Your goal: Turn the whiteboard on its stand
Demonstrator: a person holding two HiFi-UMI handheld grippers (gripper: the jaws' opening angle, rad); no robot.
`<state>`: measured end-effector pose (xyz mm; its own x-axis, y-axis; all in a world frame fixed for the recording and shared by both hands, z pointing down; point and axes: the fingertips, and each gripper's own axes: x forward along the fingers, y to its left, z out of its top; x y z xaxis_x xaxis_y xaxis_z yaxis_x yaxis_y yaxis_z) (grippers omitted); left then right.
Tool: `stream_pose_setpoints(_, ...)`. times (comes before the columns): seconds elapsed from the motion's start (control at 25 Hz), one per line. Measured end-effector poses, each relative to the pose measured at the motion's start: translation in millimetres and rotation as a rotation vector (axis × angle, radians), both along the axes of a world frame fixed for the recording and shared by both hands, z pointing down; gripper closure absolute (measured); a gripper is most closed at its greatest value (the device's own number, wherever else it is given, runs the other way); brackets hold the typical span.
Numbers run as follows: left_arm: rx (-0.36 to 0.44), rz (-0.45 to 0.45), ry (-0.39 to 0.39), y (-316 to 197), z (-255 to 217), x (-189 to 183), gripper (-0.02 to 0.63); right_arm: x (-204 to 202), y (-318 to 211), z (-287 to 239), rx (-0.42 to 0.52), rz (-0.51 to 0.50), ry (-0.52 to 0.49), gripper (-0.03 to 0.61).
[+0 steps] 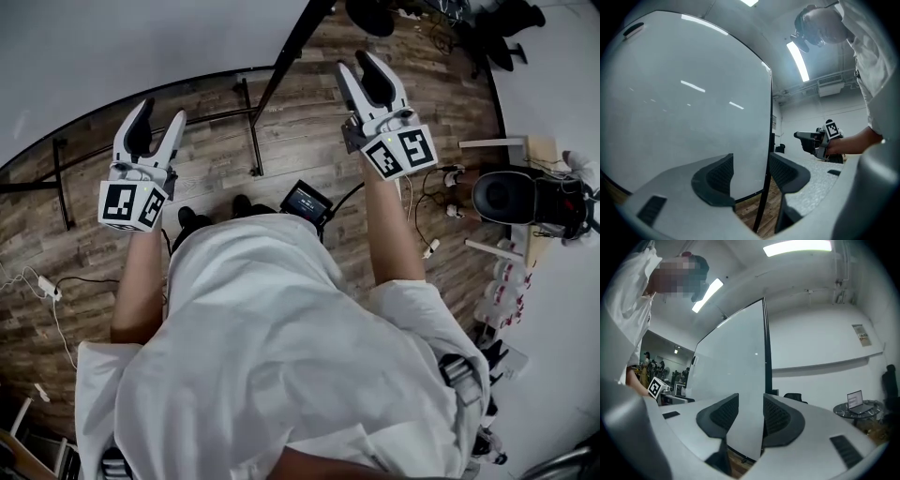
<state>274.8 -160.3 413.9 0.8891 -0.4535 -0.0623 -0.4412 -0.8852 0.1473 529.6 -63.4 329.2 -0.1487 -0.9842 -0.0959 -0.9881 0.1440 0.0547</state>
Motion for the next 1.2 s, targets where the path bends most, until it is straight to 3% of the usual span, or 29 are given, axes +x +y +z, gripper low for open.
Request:
stream_pose_setpoints(0.24, 0.009, -0.025, 0.008, -12, -10, -52, 0.371, -76, -2, 1, 0.021, 0.059, 0.057, 0.439)
stream_pose_setpoints(0.4, 0.014, -0.055, 0.009, -26, -10, -103, 0.370, -136, -14, 19, 0.004, 0.059, 0.025, 0.448)
stream_pose_setpoints(0.76, 0.004, -0.114, -0.005, -61, 4, -234, 0.404, -255, -47, 56, -0.032, 0.040, -0.006, 0.556)
stream_pose_setpoints(0.96, -0.008, -0.134, -0.027, -69, 19, -288, 0.462, -286, -54, 67, -0.049, 0.048, 0.007, 0.581)
stream_pose_setpoints(1.2, 0.007, -0.128, -0.021, -51, 16, -313, 0.599, -303, -33, 71, -0.042, 0.058, 0.001, 0.581)
